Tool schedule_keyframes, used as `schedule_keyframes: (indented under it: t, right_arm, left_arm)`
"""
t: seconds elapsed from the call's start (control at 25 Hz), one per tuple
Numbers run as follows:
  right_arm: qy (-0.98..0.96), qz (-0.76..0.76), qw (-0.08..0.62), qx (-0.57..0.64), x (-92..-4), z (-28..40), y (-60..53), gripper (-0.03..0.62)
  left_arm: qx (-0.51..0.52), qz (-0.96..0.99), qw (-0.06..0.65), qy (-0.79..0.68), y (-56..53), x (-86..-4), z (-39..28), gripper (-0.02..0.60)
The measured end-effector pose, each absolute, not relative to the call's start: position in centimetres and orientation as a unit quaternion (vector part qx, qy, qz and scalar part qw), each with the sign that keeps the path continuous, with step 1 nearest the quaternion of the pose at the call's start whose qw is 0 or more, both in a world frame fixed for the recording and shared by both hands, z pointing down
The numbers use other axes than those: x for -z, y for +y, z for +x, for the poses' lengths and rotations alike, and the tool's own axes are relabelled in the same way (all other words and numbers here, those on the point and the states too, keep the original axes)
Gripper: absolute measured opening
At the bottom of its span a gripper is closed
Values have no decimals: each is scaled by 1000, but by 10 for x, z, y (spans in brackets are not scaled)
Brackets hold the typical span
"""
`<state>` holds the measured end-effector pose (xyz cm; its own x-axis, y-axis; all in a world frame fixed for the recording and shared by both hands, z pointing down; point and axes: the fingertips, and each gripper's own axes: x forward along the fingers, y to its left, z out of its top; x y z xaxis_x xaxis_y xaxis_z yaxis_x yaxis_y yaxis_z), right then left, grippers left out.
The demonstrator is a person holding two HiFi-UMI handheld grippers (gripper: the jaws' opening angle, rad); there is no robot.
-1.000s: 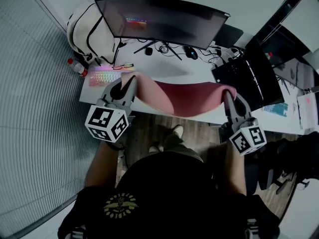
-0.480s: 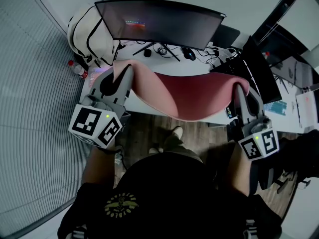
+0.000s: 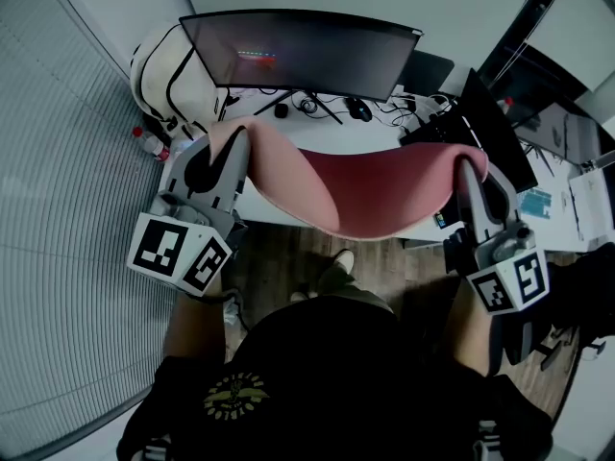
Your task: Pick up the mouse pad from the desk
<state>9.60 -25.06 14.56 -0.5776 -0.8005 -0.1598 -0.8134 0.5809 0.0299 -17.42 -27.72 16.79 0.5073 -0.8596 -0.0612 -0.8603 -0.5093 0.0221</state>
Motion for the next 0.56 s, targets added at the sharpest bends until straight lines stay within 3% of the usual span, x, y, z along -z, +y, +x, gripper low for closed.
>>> schedule_keyframes:
  t: [0.56]
  right_arm:
    - [881, -468, 54, -38, -161, 107, -263, 17]
  left_arm:
    - [-26, -873, -2, 487, -291, -180, -166, 21]
